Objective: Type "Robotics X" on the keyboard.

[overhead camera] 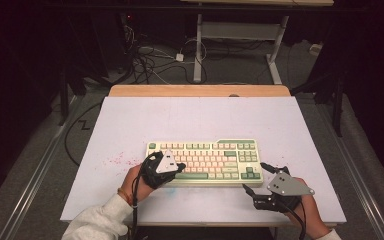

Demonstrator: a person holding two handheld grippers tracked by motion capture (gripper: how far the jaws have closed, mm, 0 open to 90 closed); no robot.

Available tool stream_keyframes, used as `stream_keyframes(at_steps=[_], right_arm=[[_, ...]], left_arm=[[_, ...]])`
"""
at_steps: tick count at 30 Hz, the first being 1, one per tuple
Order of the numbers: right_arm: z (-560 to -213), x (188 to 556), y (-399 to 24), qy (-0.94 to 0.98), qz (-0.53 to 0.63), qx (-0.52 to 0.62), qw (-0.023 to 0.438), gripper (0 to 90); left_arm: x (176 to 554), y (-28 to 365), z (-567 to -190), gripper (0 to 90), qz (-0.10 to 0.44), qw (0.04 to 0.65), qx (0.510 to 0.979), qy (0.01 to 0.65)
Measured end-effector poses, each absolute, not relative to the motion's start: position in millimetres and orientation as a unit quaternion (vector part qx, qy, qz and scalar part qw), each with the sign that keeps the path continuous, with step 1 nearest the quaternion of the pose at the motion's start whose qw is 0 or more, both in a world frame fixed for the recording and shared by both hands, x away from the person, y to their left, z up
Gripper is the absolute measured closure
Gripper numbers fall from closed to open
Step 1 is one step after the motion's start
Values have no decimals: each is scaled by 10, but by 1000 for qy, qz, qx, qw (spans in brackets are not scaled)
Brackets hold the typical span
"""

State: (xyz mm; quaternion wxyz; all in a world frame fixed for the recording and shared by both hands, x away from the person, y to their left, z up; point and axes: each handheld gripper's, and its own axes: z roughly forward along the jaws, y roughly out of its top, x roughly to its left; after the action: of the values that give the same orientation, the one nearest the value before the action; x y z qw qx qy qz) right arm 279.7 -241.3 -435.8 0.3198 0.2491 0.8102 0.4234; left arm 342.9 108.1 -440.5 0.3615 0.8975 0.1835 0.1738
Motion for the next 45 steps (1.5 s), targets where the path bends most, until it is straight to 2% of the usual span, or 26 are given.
stream_keyframes(at_steps=[8,30,45], right_arm=[[-4370,2801,-2434,811,424,248,317,198],[-4448,2818,-2382,827,408,237,306,199],[-4444,2822,-2390,826,407,241,307,200]], left_arm=[[3526,905,-4487,873,162,338,910,174],[3581,836,-4558,873,171,314,917,177],[3538,866,-4484,870,189,332,908,175]])
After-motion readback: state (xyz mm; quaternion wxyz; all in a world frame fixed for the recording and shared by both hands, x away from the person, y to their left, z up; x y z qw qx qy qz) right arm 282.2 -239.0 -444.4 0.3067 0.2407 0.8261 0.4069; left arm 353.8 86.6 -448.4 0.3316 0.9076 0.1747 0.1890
